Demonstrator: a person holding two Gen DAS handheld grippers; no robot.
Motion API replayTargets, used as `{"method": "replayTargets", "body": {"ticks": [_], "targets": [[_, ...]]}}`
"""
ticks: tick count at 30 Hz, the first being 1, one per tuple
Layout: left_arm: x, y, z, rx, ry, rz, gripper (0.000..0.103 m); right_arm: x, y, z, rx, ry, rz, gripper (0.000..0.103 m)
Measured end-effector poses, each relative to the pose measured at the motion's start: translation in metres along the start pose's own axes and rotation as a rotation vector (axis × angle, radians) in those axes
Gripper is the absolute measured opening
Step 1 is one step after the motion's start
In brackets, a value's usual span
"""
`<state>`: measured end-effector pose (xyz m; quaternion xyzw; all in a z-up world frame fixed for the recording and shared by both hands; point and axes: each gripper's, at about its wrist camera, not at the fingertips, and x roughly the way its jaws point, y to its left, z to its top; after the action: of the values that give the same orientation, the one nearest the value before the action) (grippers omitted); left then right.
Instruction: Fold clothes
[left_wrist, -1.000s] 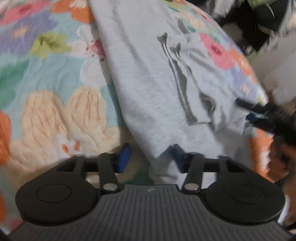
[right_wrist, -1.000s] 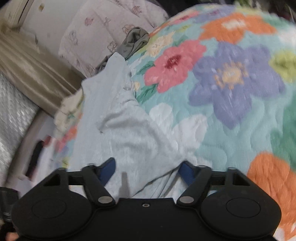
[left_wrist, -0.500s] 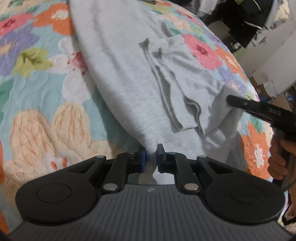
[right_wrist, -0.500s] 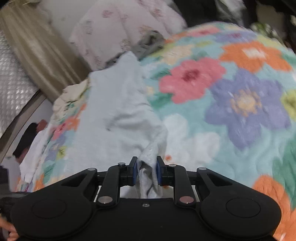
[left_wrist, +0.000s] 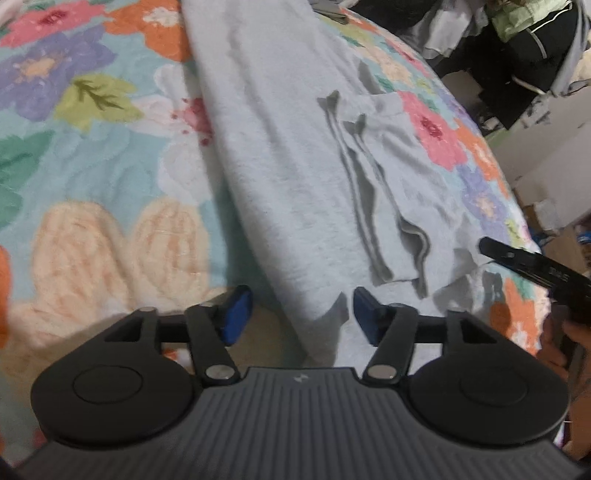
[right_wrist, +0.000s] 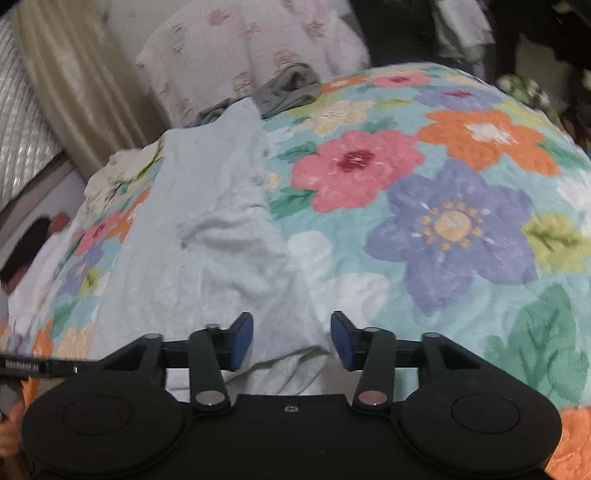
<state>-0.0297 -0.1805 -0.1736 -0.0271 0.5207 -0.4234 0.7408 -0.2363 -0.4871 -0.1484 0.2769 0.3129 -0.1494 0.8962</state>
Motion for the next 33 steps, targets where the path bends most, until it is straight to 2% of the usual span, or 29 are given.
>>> {"method": "replayTargets", "body": {"ticks": [1,4,5,7,8,9,13,18,24,27,29,31,33], "targets": [[0.002,0.000,0.001,-0.007,0.003,-0.029,0.059,0.004,-0.006,0.000,0.035,0.009,0.009,0.057],[0.009,-0.001,0.001,-0.013,0.033,-0.099,0.016,0.021,-0.024,-0.001,0.120,0.027,0.090,0.058],[0.011,-0.004,0.000,-0.005,0.039,-0.101,0.014,0.025,-0.028,-0.002,0.146,0.019,0.119,0.058],[0.008,-0.011,-0.002,0.036,0.019,-0.082,0.013,0.029,-0.030,-0.003,0.164,0.015,0.182,0.054],[0.005,-0.016,-0.002,0.061,0.002,-0.076,0.013,0.030,-0.030,-0.003,0.171,0.013,0.215,0.031],[-0.001,-0.020,-0.003,0.083,-0.017,-0.075,0.012,0.030,-0.027,-0.003,0.154,0.012,0.236,0.020],[-0.010,-0.023,-0.002,0.074,-0.043,-0.082,0.012,0.014,-0.018,-0.007,0.090,-0.047,0.230,0.017],[0.002,-0.010,-0.003,0.022,-0.004,-0.069,0.013,0.013,-0.016,-0.006,0.068,-0.031,0.227,0.018],[0.008,-0.006,-0.001,0.011,0.014,-0.079,0.015,0.016,-0.018,0.000,0.030,0.009,0.244,0.023],[0.013,-0.001,-0.001,-0.021,0.029,-0.086,0.019,0.022,-0.023,0.001,0.044,0.034,0.256,0.032],[0.017,0.002,-0.001,-0.043,0.045,-0.098,0.023,0.031,-0.026,-0.001,0.070,0.065,0.269,0.053],[0.022,0.003,-0.001,-0.062,0.072,-0.120,0.026,0.041,-0.028,-0.004,0.080,0.092,0.331,0.057],[0.020,0.000,-0.002,-0.059,0.068,-0.113,0.017,0.046,-0.028,-0.003,0.089,0.093,0.370,0.057]]}}
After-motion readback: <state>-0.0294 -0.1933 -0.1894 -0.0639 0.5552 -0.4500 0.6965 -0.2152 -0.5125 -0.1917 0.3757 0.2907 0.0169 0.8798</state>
